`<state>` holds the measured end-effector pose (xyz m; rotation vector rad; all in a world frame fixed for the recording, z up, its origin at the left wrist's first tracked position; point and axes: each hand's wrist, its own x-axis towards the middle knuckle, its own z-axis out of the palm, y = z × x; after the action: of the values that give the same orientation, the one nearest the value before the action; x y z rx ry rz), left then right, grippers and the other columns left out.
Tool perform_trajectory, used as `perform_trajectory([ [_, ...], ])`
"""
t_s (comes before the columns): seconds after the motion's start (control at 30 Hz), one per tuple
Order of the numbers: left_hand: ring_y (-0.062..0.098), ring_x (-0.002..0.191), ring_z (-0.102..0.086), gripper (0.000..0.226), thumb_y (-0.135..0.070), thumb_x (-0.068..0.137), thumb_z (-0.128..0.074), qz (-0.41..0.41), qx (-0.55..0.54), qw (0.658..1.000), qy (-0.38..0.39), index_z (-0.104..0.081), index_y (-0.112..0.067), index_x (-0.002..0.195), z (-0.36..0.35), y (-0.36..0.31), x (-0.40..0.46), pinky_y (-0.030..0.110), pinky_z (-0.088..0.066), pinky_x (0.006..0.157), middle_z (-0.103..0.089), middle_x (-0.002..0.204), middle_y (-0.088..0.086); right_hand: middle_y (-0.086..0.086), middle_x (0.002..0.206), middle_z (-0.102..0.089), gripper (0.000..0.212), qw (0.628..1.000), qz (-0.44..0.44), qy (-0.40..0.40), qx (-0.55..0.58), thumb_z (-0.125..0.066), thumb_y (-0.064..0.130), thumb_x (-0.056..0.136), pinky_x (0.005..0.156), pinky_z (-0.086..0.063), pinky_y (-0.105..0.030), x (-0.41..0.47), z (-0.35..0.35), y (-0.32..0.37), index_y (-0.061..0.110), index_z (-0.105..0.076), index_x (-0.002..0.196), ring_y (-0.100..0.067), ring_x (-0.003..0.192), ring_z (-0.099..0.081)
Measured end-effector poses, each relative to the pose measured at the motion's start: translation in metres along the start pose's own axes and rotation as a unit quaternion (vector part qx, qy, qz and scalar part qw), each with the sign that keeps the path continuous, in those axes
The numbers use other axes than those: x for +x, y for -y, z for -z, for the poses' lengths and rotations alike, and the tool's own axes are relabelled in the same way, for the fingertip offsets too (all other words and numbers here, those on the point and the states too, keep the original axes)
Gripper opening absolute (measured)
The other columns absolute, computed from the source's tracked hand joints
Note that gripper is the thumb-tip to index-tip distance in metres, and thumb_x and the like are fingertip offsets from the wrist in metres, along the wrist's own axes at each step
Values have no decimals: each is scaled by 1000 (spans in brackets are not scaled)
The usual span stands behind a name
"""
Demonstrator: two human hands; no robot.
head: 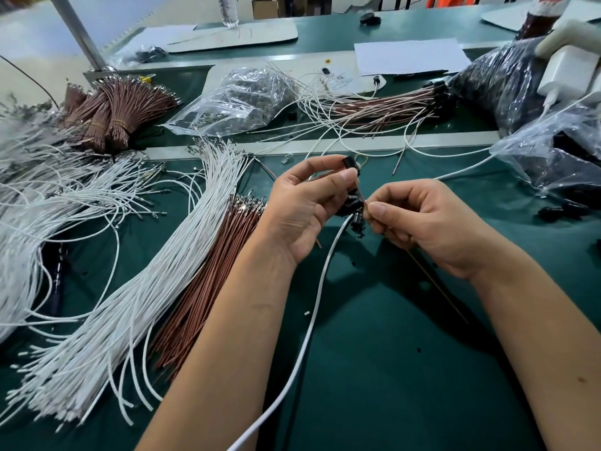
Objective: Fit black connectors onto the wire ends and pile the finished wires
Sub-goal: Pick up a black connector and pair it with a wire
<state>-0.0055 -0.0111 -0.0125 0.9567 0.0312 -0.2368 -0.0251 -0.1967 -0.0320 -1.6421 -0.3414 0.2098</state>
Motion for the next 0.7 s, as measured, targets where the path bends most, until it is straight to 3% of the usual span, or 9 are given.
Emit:
perform_trajectory([
  [0.2, 15, 72, -68, 23, 0, 66, -77, 3, 45, 999, 10, -71, -10, 85, -1, 0, -1, 20, -57, 70, -73, 86, 9, -1, 66, -61, 14, 1000, 0, -13, -2, -67, 30, 90, 47, -27, -24, 0, -1, 2, 21, -75, 82, -10, 51, -38],
  [0.43, 15, 70, -69, 23, 4, 69, -76, 5, 40, 999, 8, -70, -10, 85, -1, -1, -1, 21, -57, 67, -74, 83, 9, 0, 68, -61, 17, 1000, -5, -21, 2, -65, 32, 91, 48, -30, -18, 0, -1, 1, 20, -75, 84, -7, 53, -40],
  [0.6, 16, 69, -71, 21, 10, 80, -70, 1, 54, 998, 16, -69, -9, 87, -2, 1, -2, 24, -61, 74, -75, 80, 7, 0, 67, -62, 17, 997, 23, -67, 12, -69, 36, 88, 46, -30, -16, 2, -4, 0, 20, -76, 87, -7, 51, -40],
  [0.7, 16, 68, -71, 20, 11, 79, -70, 0, 52, 998, 22, -69, -8, 86, -3, 3, -2, 23, -59, 69, -74, 79, 7, 4, 66, -65, 14, 995, 42, -92, -16, -75, 32, 88, 51, -37, -15, 2, -5, -2, 19, -77, 87, -6, 54, -46],
])
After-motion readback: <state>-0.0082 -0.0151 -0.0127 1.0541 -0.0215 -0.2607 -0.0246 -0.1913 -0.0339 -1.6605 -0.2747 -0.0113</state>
